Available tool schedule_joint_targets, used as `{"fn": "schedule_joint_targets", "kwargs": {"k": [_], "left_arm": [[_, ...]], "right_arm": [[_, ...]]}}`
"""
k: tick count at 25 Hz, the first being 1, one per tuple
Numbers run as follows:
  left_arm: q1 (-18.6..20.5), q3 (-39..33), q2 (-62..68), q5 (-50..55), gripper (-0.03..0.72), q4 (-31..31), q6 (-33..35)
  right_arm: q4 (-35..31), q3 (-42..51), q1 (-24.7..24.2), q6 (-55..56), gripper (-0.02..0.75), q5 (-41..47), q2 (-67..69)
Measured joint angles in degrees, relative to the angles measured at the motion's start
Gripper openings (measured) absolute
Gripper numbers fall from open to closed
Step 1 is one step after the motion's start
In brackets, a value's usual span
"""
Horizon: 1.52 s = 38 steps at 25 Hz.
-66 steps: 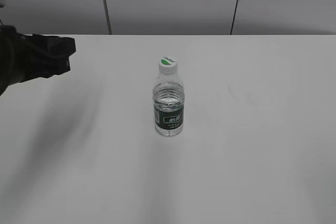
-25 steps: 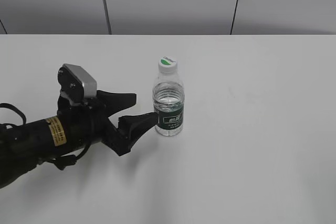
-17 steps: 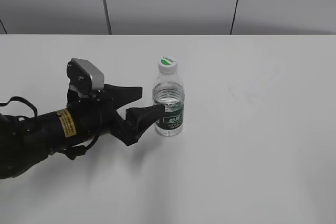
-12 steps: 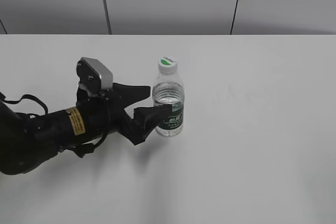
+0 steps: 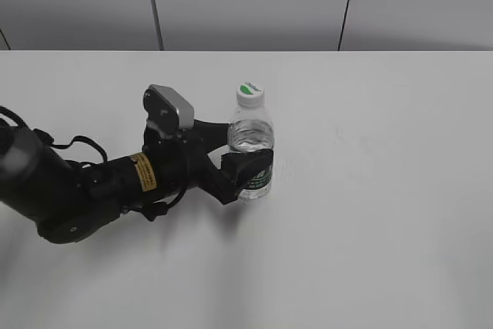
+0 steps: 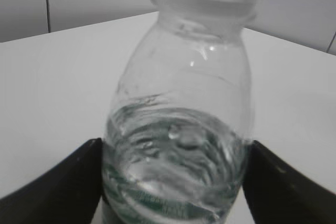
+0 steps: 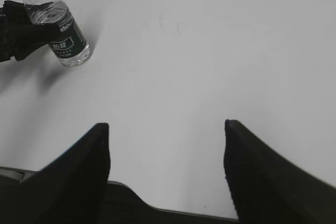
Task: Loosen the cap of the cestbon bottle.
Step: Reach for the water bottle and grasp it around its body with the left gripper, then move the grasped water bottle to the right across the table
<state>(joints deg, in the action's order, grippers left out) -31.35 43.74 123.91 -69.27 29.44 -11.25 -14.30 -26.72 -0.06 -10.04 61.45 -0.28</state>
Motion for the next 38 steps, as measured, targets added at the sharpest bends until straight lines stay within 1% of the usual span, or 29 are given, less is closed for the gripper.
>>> {"fn": "schedule_joint_targets", "kwargs": {"k": [7, 9, 12, 13, 17, 21, 25, 27, 29, 35, 38], "left_arm": [[-1.5, 7.4, 3.6, 0.0, 0.625, 0.1, -2.3], [-2.0, 9.0, 4.2, 0.1, 0.605, 0.0, -2.7], [-2.5, 9.6, 4.2, 0.4, 0.526, 0.0, -2.8], [-2.6, 9.6, 4.2, 0.4, 0.513, 0.2, -2.8], [-2.6, 9.7, 4.2, 0.4, 0.513, 1.5, -2.9], [-2.6, 9.9, 4.2, 0.1, 0.513, 5.5, -2.9], [-2.9, 10.0, 4.0, -0.6, 0.513, 13.6, -3.1], [-3.8, 10.0, 3.5, -0.6, 0.513, 16.4, -3.2], [-5.4, 10.0, 3.0, 0.4, 0.513, 17.3, -3.2], [-10.7, 10.0, 1.8, 1.5, 0.513, 14.8, -3.4], [-12.3, 10.0, 1.8, 1.6, 0.513, 14.2, -3.4]], "right_arm": [[0.0, 0.0, 0.0, 0.0, 0.520, 0.0, 0.0], [0.0, 0.0, 0.0, 0.0, 0.520, 0.0, 0.0], [0.0, 0.0, 0.0, 0.0, 0.520, 0.0, 0.0], [0.0, 0.0, 0.0, 0.0, 0.520, 0.0, 0.0], [0.0, 0.0, 0.0, 0.0, 0.520, 0.0, 0.0], [0.0, 0.0, 0.0, 0.0, 0.520, 0.0, 0.0], [0.0, 0.0, 0.0, 0.0, 0.520, 0.0, 0.0], [0.0, 0.0, 0.0, 0.0, 0.520, 0.0, 0.0], [0.0, 0.0, 0.0, 0.0, 0.520, 0.0, 0.0], [0.0, 0.0, 0.0, 0.0, 0.520, 0.0, 0.0], [0.0, 0.0, 0.0, 0.0, 0.520, 0.0, 0.0]]}}
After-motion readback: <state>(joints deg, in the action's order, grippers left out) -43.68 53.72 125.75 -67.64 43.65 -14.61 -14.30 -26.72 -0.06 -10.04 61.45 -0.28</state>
